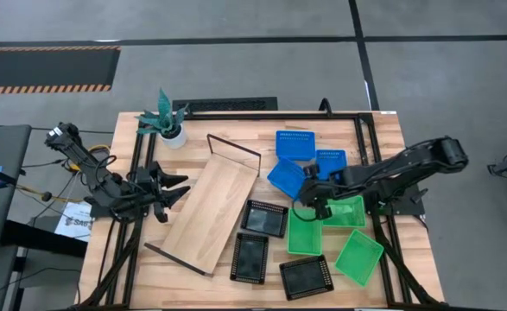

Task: Stack baskets on shelf by color
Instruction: Put the bottom left blue bin on the shelf

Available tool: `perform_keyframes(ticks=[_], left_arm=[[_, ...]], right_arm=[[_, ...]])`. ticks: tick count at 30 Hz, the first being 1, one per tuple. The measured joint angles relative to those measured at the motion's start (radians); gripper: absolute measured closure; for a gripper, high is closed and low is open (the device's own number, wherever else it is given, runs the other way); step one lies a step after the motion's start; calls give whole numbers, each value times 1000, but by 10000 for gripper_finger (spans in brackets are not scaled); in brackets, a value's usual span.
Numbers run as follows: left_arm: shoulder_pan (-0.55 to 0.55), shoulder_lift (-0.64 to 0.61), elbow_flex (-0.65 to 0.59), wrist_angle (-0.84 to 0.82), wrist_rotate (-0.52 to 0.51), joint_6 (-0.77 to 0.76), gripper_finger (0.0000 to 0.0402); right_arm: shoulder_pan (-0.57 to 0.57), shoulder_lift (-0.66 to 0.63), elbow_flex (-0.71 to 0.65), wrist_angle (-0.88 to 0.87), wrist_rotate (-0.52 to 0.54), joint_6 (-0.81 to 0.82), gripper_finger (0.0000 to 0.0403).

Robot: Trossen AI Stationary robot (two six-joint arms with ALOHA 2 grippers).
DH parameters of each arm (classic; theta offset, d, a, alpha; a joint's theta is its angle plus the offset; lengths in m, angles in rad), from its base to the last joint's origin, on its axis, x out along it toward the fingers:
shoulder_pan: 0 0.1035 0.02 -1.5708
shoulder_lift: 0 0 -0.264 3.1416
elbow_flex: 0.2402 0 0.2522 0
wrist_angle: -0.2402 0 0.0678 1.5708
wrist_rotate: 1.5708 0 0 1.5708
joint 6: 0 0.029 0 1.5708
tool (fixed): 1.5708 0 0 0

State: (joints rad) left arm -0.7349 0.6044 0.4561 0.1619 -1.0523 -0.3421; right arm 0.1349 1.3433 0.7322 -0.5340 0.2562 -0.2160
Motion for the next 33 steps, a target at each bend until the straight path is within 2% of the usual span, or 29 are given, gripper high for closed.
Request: perform_keyframes(ticks=[9,12,16,23,30,33], left_arm=[[0,0,0,0,-1,5,232],[0,0,0,0,-1,4,232],[0,0,0,1,-1,1,232],[0,0,0,1,-2,-1,232],[0,0,0,1,-2,-1,232],[0,0,0,1,-2,-2,232]], right_arm=[[-32,89,0,-8,2,-44,219],[-39,118,0,-4,7,-47,240],[-39,117,0,-2,20,-48,289],[-39,39,0,-10,39,-48,389],[-27,-72,16,-27,80,19,387],[5,-118,69,-41,156,33,395]])
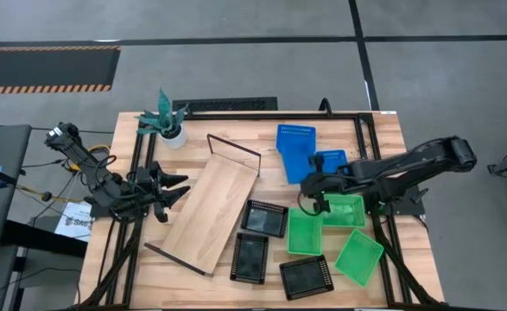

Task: Stack baskets on shelf by color
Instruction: Put the bottom left blue bin on the shelf

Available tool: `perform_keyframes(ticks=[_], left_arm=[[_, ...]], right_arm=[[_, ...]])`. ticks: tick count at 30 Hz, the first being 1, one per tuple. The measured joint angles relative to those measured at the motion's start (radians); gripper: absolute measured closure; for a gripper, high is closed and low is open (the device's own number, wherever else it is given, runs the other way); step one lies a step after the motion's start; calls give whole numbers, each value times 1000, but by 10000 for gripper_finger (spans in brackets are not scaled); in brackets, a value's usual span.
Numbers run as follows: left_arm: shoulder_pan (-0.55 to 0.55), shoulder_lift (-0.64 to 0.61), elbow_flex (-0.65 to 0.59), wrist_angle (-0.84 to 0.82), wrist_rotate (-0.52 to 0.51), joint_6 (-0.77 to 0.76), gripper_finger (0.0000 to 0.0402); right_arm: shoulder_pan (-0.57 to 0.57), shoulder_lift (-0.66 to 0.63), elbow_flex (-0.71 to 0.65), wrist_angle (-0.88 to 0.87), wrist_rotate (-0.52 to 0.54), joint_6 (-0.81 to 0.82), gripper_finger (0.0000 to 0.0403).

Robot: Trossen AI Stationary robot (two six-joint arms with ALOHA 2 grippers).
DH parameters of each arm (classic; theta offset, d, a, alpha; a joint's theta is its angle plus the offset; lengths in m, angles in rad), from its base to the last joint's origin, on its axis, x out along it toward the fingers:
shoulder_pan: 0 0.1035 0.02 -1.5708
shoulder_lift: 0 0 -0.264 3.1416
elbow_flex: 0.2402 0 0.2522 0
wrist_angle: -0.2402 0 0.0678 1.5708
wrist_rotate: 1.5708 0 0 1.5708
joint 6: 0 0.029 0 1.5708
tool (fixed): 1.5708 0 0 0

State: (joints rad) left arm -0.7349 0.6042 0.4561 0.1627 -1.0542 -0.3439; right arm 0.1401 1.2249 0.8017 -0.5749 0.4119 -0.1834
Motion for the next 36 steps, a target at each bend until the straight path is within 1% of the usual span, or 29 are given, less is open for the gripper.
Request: perform_keyframes(ticks=[3,5,7,9,12,16,18,20,22,25,28,32,36], left_arm=[[0,0,0,0,0,0,232],[0,0,0,0,0,0,232],[0,0,0,0,0,1,232],[0,0,0,0,0,1,232],[0,0,0,2,0,2,232],[0,-10,1,7,0,12,232],[0,-17,13,8,1,17,232],[-1,-30,26,7,2,18,232],[-1,-48,38,6,29,22,232],[-1,-76,49,1,88,56,232],[-2,-105,60,-3,108,76,232],[-2,-146,68,-47,108,78,232],[-2,-179,68,-104,108,55,232]], right_arm=[[52,-26,69,9,126,-15,387],[91,-28,124,21,196,-68,384],[126,-12,175,46,241,-159,386],[146,19,217,78,250,-260,392],[148,86,272,152,243,-404,393],[125,205,345,213,242,-554,377],[112,268,385,217,219,-608,371],[96,332,431,219,172,-647,370],[83,393,473,219,130,-677,373],[72,482,540,222,105,-740,381],[66,558,604,220,89,-811,385],[59,630,679,222,-11,-874,379],[43,669,717,218,-88,-919,371]])
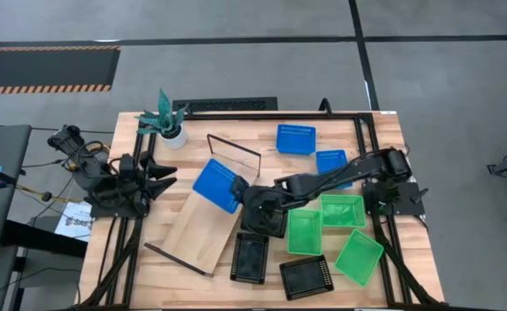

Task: Stack baskets on shelf by color
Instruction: Put the bottom left blue bin on the shelf

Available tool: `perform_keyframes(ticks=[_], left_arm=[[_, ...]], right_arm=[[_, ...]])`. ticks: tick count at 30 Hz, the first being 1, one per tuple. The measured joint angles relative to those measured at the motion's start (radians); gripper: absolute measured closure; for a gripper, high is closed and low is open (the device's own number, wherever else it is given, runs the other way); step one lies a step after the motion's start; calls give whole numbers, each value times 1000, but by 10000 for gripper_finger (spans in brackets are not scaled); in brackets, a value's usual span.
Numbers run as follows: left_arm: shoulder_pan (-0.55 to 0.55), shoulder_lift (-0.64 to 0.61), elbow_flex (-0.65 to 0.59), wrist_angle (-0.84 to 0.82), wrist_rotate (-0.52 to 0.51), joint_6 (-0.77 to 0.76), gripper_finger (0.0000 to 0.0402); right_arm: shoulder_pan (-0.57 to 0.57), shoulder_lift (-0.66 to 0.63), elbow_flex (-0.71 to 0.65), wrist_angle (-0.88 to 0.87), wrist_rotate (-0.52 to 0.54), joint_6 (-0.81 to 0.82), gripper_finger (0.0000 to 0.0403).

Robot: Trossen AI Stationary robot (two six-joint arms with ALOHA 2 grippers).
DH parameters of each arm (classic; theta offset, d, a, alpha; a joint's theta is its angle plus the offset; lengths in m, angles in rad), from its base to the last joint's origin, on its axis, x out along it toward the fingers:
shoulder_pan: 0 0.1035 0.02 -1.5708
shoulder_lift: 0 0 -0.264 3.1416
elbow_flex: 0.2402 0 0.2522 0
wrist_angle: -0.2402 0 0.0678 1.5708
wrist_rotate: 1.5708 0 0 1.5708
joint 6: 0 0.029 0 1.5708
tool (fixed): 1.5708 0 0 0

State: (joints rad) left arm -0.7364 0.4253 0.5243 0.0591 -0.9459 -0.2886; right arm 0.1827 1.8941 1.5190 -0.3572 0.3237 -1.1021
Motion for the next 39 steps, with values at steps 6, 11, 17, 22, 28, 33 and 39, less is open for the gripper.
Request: perform_keyframes(ticks=[6,11,17,22,28,33,39], left_arm=[[0,-20,0,-72,0,-57,232],[0,-20,0,-92,0,-72,232],[0,-20,0,-96,0,-72,232],[0,-20,0,-103,-1,-72,232],[0,-20,0,-118,-1,-72,232],[0,-20,0,-124,-1,-72,232],[0,-20,0,-125,-2,-72,232]], right_arm=[[-44,10,2,-27,-112,-89,379],[-95,11,-1,-80,-191,-121,384],[-165,23,1,-124,-254,-127,374],[-201,42,2,-132,-293,-105,377],[-214,63,-1,-166,-301,-110,381],[-221,68,0,-200,-303,-110,375],[-234,76,-1,-213,-303,-110,379]])
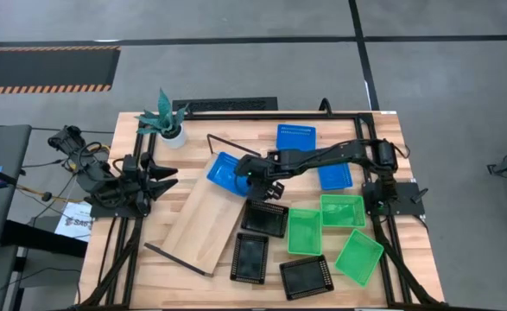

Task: Stack baskets on shelf by color
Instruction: Put the bottom left blue bin on the shelf

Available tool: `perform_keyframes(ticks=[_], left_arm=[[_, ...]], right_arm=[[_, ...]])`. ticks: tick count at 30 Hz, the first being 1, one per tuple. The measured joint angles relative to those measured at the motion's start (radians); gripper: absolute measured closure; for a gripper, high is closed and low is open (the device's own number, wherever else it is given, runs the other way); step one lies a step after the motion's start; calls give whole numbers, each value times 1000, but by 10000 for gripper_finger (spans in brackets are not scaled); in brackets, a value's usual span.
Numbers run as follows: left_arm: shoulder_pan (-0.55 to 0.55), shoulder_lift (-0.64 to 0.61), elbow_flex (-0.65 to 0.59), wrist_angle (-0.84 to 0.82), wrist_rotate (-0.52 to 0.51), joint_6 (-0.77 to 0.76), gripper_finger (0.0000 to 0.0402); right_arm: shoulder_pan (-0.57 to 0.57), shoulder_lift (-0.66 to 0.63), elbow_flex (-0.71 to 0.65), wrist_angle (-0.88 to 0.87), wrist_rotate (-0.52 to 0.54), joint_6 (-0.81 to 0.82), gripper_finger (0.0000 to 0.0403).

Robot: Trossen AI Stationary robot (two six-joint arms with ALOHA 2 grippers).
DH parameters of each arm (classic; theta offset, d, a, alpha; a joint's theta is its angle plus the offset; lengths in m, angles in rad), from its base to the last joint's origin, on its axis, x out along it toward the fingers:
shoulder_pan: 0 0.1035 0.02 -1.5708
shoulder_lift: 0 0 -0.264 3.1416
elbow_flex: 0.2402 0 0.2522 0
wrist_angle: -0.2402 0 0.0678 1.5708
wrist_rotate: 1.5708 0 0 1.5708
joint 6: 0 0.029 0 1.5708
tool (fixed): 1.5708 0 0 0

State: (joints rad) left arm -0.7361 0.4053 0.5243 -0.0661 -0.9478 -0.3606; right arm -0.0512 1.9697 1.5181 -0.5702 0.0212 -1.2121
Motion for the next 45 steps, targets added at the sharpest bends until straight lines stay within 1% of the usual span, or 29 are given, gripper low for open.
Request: perform_keyframes(ticks=[5,17,24,27,30,33,36,39,42,45], left_arm=[[0,0,0,-5,-1,0,232],[0,0,0,-13,-1,0,232],[0,0,0,-15,-1,-1,232],[0,0,0,-15,-1,-1,232],[0,0,0,-15,-1,-1,232],[0,0,0,-16,-1,-1,232],[0,0,0,-22,-1,-2,232],[0,0,0,-26,-1,-2,232],[0,0,0,-34,-1,-2,232],[0,0,0,-40,-1,-3,232]], right_arm=[[-7,0,-1,2,0,7,370],[-10,-1,-1,6,1,7,316],[-1,-10,-2,60,4,18,280],[13,-18,0,98,5,61,259],[28,-28,-2,88,23,88,237],[45,-33,-1,75,72,98,218],[63,-47,1,63,120,157,205],[73,-60,-2,-19,143,230,198],[70,-63,-1,-36,142,305,196],[50,-63,-1,-61,145,338,201]])
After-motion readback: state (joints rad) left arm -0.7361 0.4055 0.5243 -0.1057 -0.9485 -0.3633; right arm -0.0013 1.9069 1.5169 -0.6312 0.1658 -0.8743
